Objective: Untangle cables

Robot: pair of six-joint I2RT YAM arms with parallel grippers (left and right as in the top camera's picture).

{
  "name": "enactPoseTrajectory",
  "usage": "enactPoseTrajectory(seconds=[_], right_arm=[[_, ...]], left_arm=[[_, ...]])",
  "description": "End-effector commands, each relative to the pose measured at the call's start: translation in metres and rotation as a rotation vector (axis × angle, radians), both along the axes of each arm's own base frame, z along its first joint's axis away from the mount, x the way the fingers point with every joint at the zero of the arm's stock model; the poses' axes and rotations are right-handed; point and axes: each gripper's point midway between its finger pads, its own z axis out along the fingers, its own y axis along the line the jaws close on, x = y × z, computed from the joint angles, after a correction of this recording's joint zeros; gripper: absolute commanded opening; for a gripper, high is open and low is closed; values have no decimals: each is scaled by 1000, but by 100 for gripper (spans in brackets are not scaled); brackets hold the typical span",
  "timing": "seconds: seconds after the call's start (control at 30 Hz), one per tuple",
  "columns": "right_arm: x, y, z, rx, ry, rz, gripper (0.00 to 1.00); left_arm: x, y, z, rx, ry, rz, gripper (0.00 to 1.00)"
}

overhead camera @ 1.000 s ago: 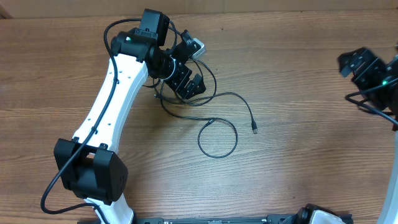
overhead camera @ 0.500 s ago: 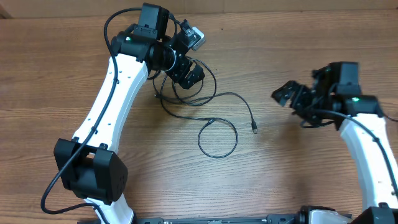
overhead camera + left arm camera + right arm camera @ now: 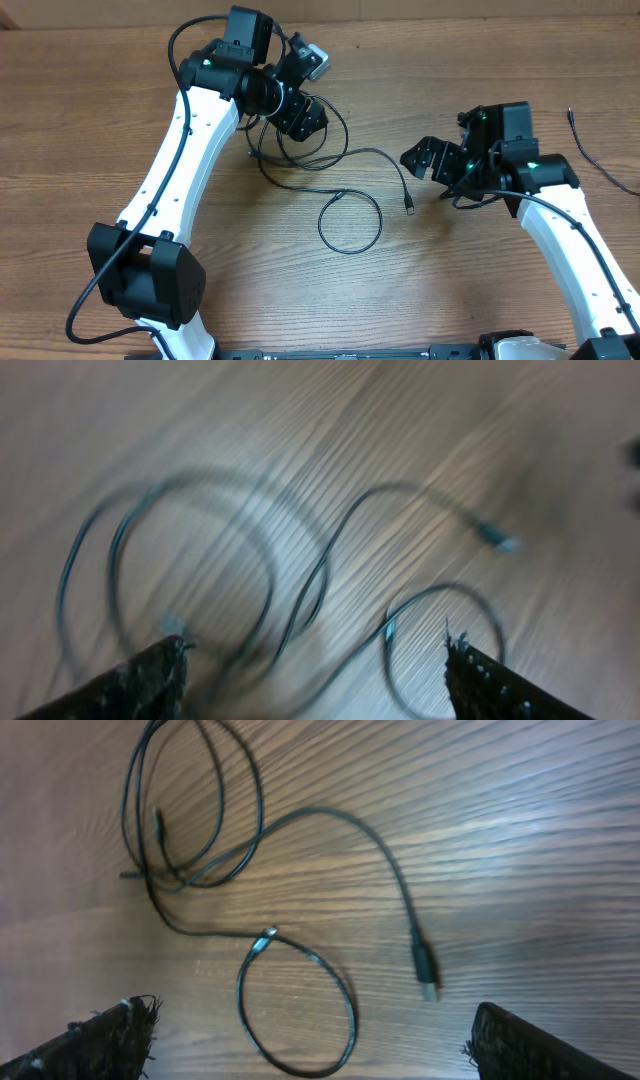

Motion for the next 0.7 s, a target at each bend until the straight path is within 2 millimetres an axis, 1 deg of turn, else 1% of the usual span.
enactPoseTrajectory(seconds=[0.0,0.03,0.07,0.1,0.13,0.2,0.23,0.3,0.33,0.37,0.4,0.5,0.6,0.67], right_arm=[[0,3,1,0,-7,6,100],[0,3,1,0,-8,7,100],[1,3,2,0,-13,6,100],[2,3,2,0,-18,6,100],[3,3,2,-1,-22,5,100],[3,3,3,1,-24,3,100],[3,3,3,2,-20,-2,100],[2,3,2,1,-14,-2,100],[1,3,1,1,-10,-2,100],[0,3,1,0,-7,-2,100],[0,3,1,-1,-4,-2,100],[0,2,1,-3,-4,-3,100],[1,2,1,-3,-8,-3,100],[2,2,1,-3,-12,-4,100]], left_arm=[[15,61,-16,238,44,412,84],[17,77,-16,276,46,546,87],[19,90,-16,297,46,674,88],[20,98,-15,304,43,769,88],[21,101,-15,302,38,813,89],[27,100,-16,298,13,797,88],[31,98,-17,306,-9,762,90],[37,95,-21,330,-54,682,96],[41,94,-25,340,-74,648,98],[44,93,-30,344,-87,632,97],[46,93,-35,347,-97,621,95],[53,90,-57,372,-130,541,80],[59,77,-80,363,-146,416,68],[64,69,-93,347,-144,371,64]])
